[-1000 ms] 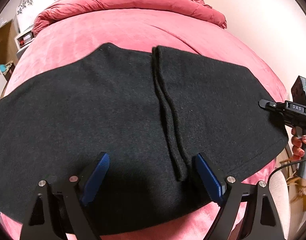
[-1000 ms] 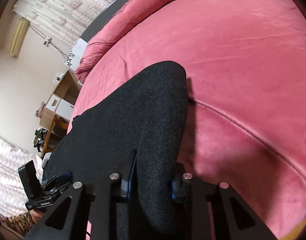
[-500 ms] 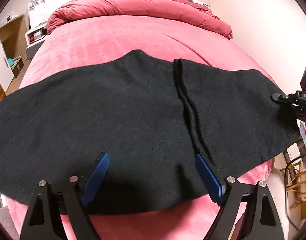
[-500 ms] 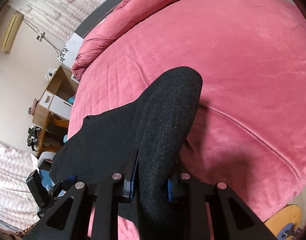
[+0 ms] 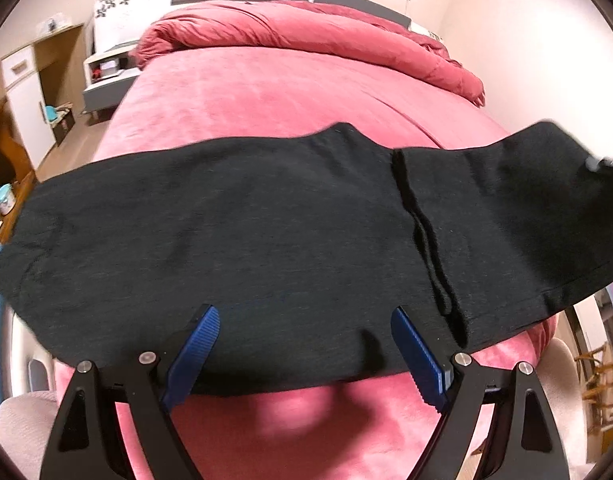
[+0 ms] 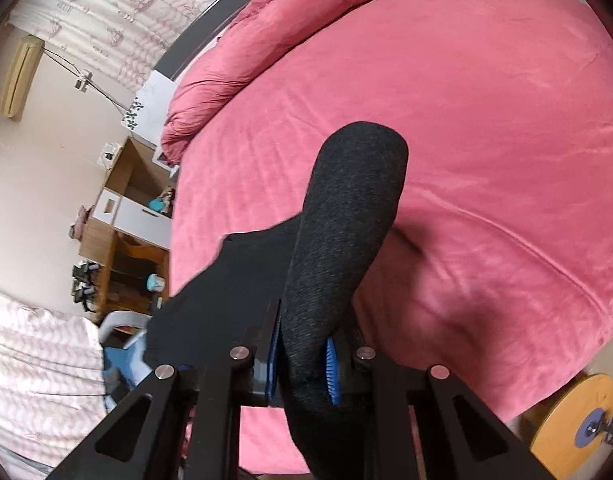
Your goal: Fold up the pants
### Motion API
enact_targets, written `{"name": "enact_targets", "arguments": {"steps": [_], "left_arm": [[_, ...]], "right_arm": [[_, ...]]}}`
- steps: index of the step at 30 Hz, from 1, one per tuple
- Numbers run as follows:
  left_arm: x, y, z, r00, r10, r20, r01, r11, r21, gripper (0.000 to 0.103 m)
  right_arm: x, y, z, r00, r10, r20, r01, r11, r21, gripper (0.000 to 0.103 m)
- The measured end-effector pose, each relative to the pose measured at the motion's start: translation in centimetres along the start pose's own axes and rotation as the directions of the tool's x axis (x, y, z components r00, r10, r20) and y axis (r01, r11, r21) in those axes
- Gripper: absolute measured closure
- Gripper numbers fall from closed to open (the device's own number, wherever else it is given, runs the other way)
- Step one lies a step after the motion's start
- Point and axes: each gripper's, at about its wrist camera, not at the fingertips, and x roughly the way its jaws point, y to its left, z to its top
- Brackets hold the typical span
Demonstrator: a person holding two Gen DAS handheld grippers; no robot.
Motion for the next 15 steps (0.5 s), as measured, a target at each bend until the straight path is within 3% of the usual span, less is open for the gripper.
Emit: {"name": "enact_targets", "arguments": {"steps": [3, 6, 8, 10, 12, 13, 15], "left_arm": [[-0.8, 1.8, -0.2, 1.0, 0.015, 0.013, -0.014, 0.999, -0.038, 0.015], [-1.9, 3.8, -0.2, 1.0, 0.007, 0.022, -0.005, 0.993, -0.12, 0.015], [-2.7, 5.2, -0.2, 0.999, 0.001, 0.043, 0.007, 0.985, -0.17, 0.015], [-3.2, 6.5, -0.2, 0.998, 0.011, 0.055, 0.001, 0.978, -0.21, 0.015], [-3.6, 7.5, -0.4, 0.998, 0.014, 0.061, 0.001, 0.971, -0.241, 0.015], [-3.9, 7.9, -0.6, 0.998, 0.01, 0.066, 0.007, 0.966, -0.257, 0.015], [-4.3, 8.2, -0.8, 0.997, -0.008, 0.082, 0.029, 0.963, -0.269, 0.015]], "right_arm": [[-0.8, 3.5, 0.2, 0.999, 0.032, 0.004, -0.032, 0.999, -0.032, 0.085], [-1.5, 8.2, 0.5, 0.997, 0.072, 0.016, -0.07, 0.992, -0.101, 0.095], [-2.1, 12.4, 0.9, 0.988, 0.15, 0.025, -0.144, 0.976, -0.165, 0.1], [-2.0, 17.1, 0.8, 0.995, 0.092, 0.031, -0.08, 0.958, -0.277, 0.1], [-0.7, 20.0, 0.5, 0.995, 0.094, 0.016, -0.083, 0.941, -0.328, 0.1], [0.0, 20.4, 0.4, 0.993, 0.115, 0.004, -0.107, 0.94, -0.323, 0.1], [1.1, 19.4, 0.2, 0.997, 0.066, 0.033, -0.052, 0.947, -0.317, 0.095]]}}
